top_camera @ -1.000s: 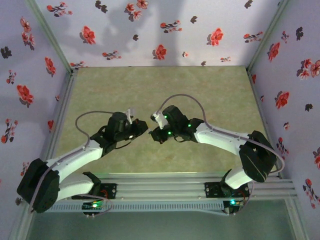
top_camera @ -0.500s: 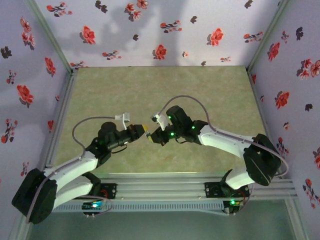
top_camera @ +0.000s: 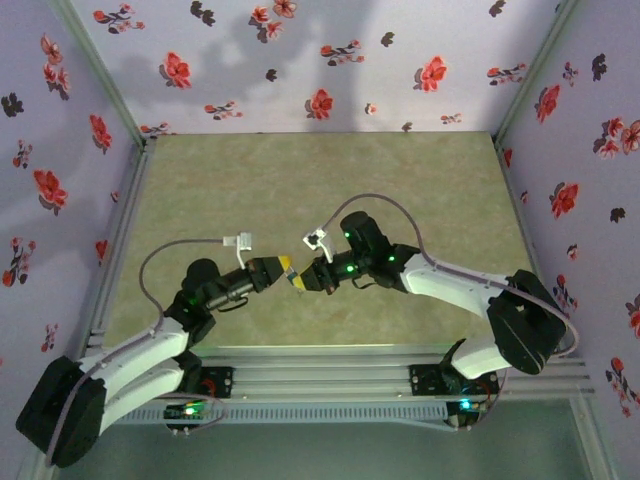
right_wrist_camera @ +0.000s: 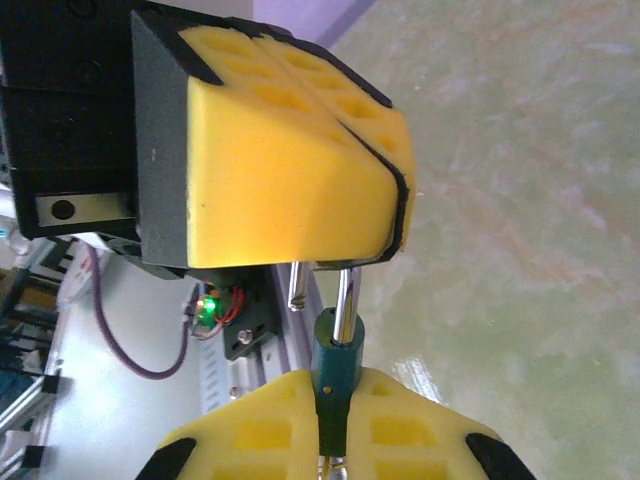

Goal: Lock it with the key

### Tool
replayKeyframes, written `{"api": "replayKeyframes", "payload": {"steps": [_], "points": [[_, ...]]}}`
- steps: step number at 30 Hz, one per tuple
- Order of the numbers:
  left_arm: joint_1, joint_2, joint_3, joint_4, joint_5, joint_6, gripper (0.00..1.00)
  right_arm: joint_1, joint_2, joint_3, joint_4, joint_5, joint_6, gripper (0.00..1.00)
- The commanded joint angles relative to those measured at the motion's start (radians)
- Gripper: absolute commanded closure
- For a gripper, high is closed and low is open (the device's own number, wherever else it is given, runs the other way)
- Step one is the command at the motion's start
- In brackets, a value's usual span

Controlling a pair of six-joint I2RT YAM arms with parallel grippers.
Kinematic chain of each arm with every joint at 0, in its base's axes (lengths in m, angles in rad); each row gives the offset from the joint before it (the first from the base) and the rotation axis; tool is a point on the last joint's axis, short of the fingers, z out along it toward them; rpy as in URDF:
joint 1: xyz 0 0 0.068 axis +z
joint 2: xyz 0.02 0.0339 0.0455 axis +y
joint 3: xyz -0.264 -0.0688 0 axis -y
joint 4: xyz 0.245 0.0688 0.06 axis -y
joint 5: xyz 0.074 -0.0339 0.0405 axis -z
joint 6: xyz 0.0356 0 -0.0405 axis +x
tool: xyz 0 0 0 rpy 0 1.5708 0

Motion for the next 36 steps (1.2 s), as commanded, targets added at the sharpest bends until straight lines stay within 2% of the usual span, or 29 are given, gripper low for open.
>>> {"api": "replayKeyframes", "payload": {"steps": [1,13,36], "points": [[0.027,-0.008,-0.031,0.030,-0.053,0.046,1.00,0.018,-0.049,-0.013,0.116,-0.213,0.026,1.00],[0.027,-0.021,-0.078,0.130,-0.022,0.032,1.00,0.019,-0.066,-0.054,0.262,-0.309,0.105,1.00],[0.023,-0.019,-0.118,0.232,0.033,-0.002,1.00,0.019,-0.093,-0.102,0.444,-0.351,0.214,1.00]]}}
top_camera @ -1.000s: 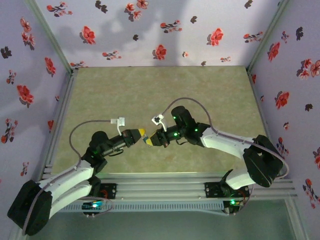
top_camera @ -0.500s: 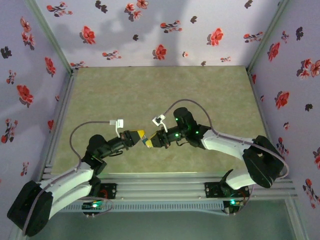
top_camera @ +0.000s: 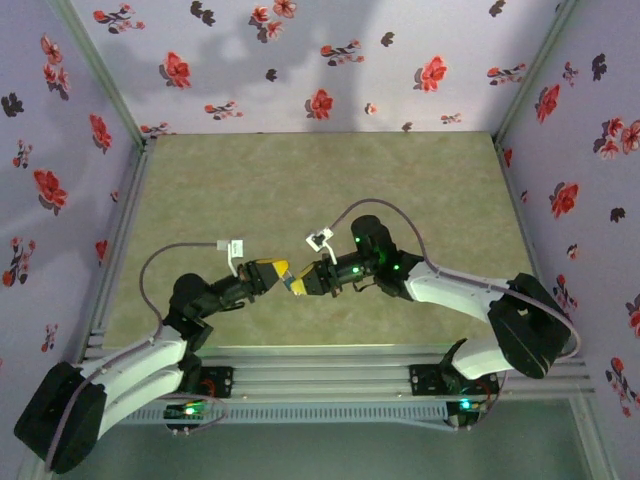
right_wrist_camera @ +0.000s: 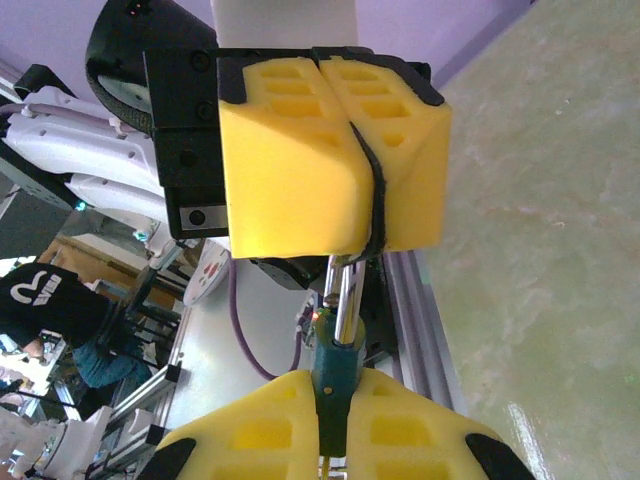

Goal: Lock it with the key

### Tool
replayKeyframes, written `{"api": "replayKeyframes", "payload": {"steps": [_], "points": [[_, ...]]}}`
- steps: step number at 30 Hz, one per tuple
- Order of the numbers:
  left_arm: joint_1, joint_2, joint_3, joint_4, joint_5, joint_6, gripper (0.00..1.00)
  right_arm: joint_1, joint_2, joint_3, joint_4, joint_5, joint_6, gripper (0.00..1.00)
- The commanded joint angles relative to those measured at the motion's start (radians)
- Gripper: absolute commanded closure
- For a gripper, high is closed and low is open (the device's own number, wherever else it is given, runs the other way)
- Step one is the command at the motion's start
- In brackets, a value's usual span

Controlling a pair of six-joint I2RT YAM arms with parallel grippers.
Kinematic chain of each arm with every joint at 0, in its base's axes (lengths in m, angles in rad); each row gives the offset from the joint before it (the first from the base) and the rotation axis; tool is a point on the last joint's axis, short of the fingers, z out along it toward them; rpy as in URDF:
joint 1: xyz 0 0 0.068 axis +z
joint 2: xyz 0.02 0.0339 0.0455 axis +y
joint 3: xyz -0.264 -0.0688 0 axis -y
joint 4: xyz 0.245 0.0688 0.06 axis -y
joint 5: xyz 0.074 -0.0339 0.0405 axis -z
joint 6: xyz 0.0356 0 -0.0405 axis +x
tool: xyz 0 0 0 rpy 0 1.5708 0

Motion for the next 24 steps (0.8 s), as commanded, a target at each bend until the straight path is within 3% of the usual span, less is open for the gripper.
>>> {"api": "replayKeyframes", "payload": {"steps": [1,24], "points": [[0.020,0.013,-0.030,-0.050,-0.053,0.006,1.00,0.022,-0.059,-0.003,0.141,-0.154,0.004,1.00],[-0.048,0.112,-0.030,0.083,-0.001,0.004,1.00,0.000,-0.062,-0.040,0.301,-0.129,0.112,1.00]]}}
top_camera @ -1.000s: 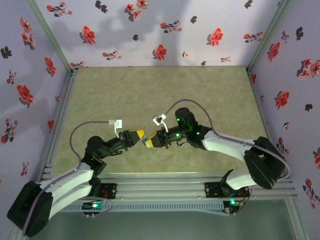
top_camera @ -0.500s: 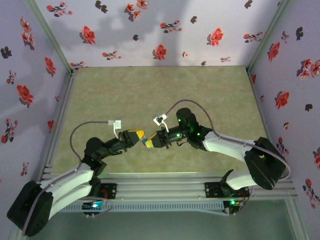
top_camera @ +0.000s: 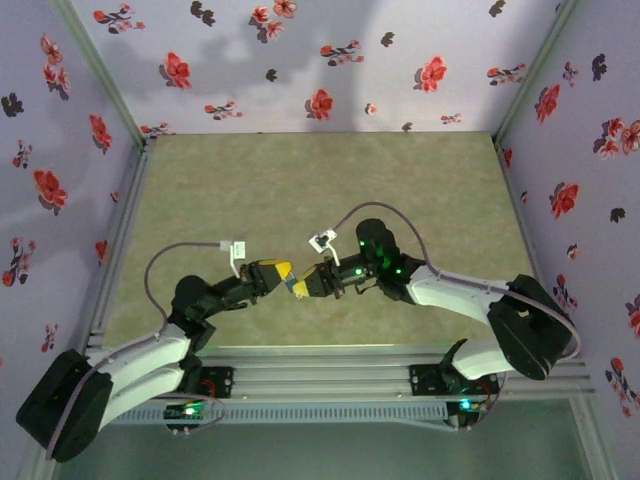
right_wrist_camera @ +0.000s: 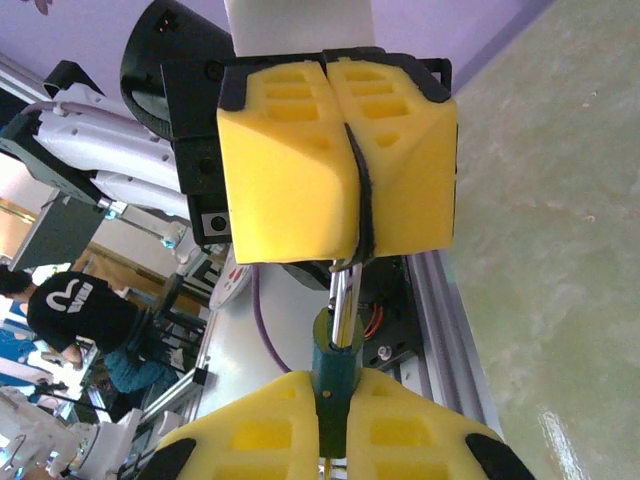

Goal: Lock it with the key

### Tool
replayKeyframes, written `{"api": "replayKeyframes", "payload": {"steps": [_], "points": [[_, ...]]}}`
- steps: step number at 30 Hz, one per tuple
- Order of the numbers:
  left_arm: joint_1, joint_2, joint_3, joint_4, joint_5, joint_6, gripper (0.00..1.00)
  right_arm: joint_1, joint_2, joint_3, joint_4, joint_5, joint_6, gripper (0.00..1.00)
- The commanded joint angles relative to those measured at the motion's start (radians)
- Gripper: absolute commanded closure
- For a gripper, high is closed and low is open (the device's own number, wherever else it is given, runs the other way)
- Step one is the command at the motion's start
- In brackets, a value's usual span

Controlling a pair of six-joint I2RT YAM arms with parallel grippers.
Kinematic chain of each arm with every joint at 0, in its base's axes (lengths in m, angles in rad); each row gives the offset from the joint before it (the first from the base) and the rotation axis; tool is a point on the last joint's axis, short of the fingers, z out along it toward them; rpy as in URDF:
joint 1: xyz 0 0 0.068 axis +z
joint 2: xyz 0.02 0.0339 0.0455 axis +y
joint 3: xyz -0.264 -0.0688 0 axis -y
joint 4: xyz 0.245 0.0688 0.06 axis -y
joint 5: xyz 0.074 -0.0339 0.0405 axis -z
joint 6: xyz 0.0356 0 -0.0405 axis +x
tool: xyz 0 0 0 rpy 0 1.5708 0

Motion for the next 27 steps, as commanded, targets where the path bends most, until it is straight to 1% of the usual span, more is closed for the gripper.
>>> {"api": "replayKeyframes", "payload": {"steps": [1,5,12,15,20,27], "points": [[-0.014,0.031,-0.019,-0.048,-0.005,0.007,1.00,0.007,-0.055,0.011,0.193,-0.090,0.024,1.00],[-0.022,0.033,-0.017,-0.043,0.000,0.011,1.00,0.000,-0.054,-0.004,0.269,-0.093,0.075,1.00],[-0.035,0.034,-0.012,-0.039,0.012,0.011,1.00,-0.009,-0.041,0.001,0.261,-0.077,0.078,1.00],[-0.042,0.034,-0.009,-0.045,0.012,0.011,1.00,-0.028,-0.030,0.006,0.236,-0.038,0.074,1.00],[-0.057,0.053,-0.007,-0.040,0.014,0.016,1.00,-0.052,0.001,0.002,0.304,-0.026,0.136,1.00],[-0.075,0.072,0.005,-0.041,0.016,0.027,1.00,-0.079,0.029,0.003,0.334,0.000,0.180,1.00]]}}
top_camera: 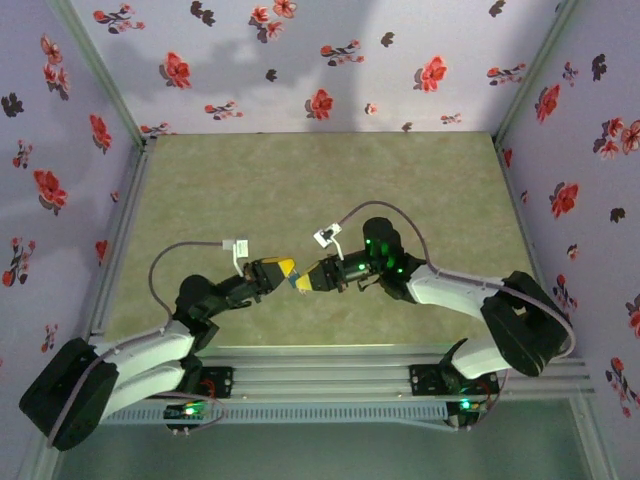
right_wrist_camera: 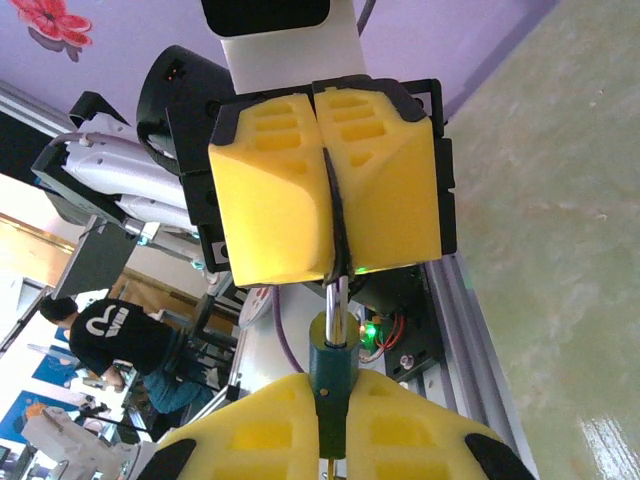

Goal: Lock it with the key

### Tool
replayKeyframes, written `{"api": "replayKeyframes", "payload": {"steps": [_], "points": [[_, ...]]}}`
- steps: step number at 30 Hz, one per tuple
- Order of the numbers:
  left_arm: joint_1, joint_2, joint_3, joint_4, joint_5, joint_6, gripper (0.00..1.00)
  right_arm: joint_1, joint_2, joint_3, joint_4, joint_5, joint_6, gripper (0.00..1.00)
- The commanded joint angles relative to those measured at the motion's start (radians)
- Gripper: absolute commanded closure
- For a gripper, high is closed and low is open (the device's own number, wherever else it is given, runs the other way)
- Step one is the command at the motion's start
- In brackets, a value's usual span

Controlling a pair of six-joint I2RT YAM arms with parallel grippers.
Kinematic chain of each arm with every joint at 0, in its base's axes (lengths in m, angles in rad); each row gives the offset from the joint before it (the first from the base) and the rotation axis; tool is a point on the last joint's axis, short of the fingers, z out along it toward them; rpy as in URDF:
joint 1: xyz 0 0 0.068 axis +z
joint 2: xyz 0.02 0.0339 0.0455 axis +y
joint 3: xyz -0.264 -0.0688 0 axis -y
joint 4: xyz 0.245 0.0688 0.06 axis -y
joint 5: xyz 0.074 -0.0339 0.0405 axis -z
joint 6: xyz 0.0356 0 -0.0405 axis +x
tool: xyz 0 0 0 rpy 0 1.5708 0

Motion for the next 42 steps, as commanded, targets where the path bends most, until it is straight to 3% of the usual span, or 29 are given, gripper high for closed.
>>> {"api": "replayKeyframes", "payload": {"steps": [1,19,42], "points": [[-0.036,0.023,-0.004,-0.087,0.078,0.027,1.00,-0.030,0.001,0.028,0.201,0.049,0.037,1.00],[-0.067,0.062,0.009,-0.057,0.083,0.026,1.00,-0.109,0.087,0.027,0.303,0.113,0.169,1.00],[-0.118,0.148,0.042,0.000,0.070,0.020,1.00,-0.120,0.120,0.032,0.311,0.138,0.187,1.00]]}}
